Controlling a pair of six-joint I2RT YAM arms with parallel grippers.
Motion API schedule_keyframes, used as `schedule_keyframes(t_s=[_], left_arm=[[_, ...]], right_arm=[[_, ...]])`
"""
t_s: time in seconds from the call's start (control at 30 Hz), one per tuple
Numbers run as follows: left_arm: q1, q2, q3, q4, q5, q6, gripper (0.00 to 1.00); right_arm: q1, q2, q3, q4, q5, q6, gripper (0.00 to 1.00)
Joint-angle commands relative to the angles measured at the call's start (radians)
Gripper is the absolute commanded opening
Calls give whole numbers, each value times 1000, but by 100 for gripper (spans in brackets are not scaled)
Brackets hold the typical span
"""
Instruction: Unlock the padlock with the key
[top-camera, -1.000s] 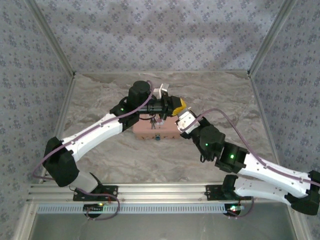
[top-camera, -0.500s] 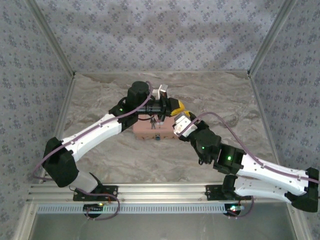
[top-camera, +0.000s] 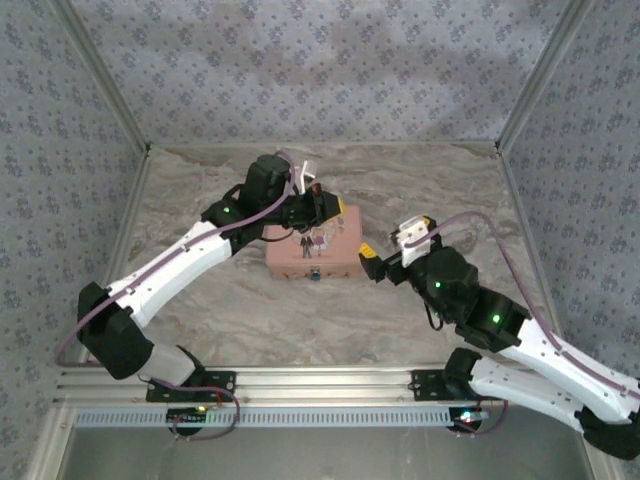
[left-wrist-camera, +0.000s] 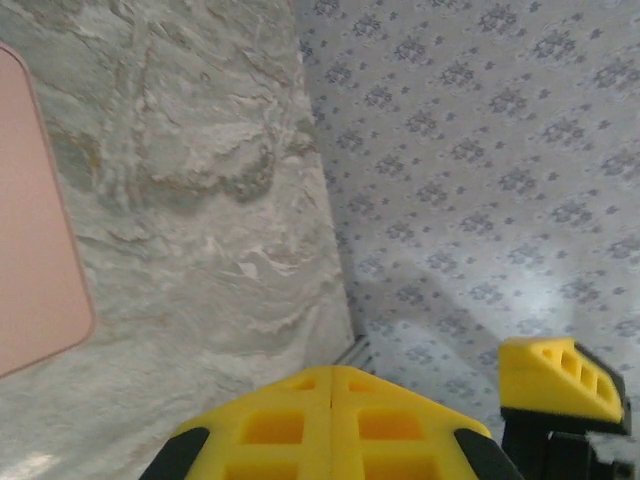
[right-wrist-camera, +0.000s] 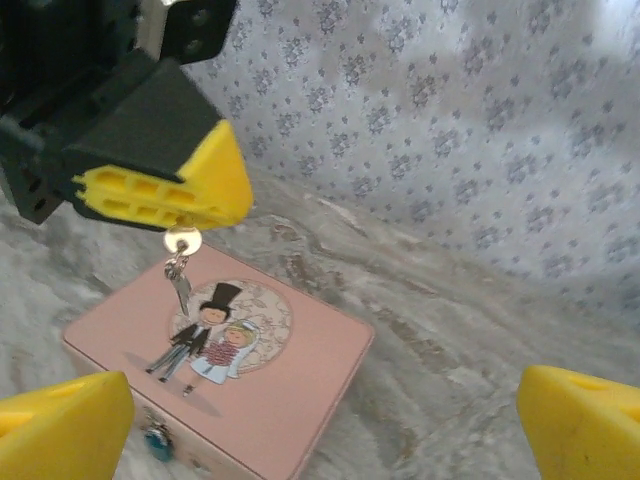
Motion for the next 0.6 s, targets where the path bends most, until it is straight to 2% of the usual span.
schedule_keyframes(t_s=[0.0,0.13,0.2,0.27,0.37,0.57], left_arm=[[-13,-30,21,-61,-68,145,0],[-30,-52,-9,-32,-127,208,0],[-33,-69,-38,8,-139,215,0],[-38,-87,-70,53,-153,218,0],[-52,-122,-109,108,-191,222,0],[-93,-175,-174,238,-230,217,0]], right_arm=[[-126,-17,39,-23,-297,235,100],[-327,32,56,-38,-538,411,91],[-439,74,54,-29,-707,510,85],[-544,122,23,54,-888,617,76],[-612,169,-65,284,-1076,800,65],[-588,158,-197,583,-1078,948,63]])
